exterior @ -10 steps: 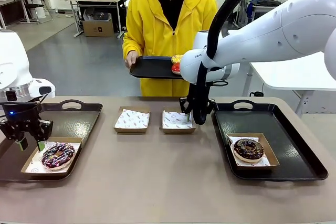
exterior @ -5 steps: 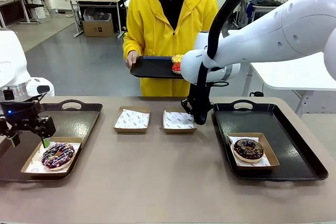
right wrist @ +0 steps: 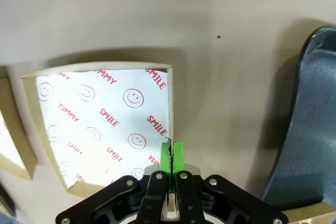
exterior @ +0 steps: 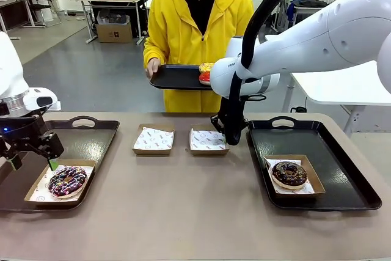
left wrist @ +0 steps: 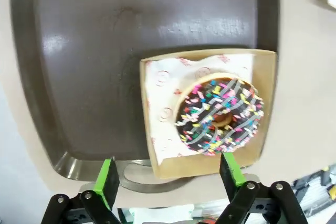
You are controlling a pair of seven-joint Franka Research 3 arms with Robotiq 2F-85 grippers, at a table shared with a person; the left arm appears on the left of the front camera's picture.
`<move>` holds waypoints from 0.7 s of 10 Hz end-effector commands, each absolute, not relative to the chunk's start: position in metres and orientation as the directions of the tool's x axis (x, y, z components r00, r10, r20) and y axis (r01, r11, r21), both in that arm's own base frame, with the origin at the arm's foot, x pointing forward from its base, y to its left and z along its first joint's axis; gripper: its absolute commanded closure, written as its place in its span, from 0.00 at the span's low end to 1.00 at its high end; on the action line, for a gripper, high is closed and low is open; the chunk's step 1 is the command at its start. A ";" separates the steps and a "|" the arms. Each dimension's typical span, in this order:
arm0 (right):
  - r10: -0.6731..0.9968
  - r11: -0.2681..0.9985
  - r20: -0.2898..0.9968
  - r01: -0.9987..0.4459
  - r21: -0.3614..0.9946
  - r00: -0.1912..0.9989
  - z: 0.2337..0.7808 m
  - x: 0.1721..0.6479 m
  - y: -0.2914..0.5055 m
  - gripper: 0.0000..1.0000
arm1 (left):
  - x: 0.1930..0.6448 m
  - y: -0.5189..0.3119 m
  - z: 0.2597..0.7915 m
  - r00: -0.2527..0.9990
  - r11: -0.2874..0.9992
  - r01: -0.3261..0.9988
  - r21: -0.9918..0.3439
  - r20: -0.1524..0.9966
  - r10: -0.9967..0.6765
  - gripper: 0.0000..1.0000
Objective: Individually package the donuts and arrange them on the tray.
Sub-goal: Place the picked Paper togo box on the Handle tray while simultaneously picking up another Paper togo box from the table with the other hand.
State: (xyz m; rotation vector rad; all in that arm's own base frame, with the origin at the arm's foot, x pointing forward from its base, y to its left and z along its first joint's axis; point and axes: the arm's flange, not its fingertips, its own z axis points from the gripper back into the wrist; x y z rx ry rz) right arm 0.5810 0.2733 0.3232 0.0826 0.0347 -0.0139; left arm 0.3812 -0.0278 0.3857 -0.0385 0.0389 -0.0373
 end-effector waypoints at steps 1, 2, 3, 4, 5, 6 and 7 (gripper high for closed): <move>-0.003 0.993 -0.050 0.009 0.121 0.999 0.348 0.577 0.276 1.00 | 0.353 -0.009 0.404 0.993 0.947 0.115 -0.299 0.000 -0.120 0.00; -0.003 0.993 -0.037 0.007 0.117 0.999 0.378 0.575 0.279 1.00 | 0.337 0.013 0.415 0.990 0.900 0.139 -0.414 0.050 -0.130 0.00; 0.001 0.993 -0.005 0.000 0.115 1.000 0.402 0.576 0.282 1.00 | 0.326 0.035 0.423 0.988 0.854 0.152 -0.497 0.099 -0.118 0.00; -0.010 0.993 -0.010 0.011 0.117 1.000 0.421 0.581 0.283 1.00 | 0.316 0.061 0.429 0.984 0.770 0.172 -0.615 0.146 -0.103 0.00; -0.021 0.993 -0.013 0.023 0.115 1.000 0.437 0.584 0.283 1.00 | 0.307 0.090 0.434 0.985 0.693 0.153 -0.705 0.161 -0.054 0.00; -0.029 0.993 -0.023 0.031 0.113 0.999 0.451 0.588 0.286 1.00 | 0.304 0.123 0.434 0.988 0.622 0.120 -0.774 0.152 -0.003 0.00; -0.020 0.993 -0.035 0.024 0.112 0.999 0.459 0.590 0.289 1.00 | 0.303 0.151 0.431 0.988 0.542 0.103 -0.834 0.147 0.040 0.00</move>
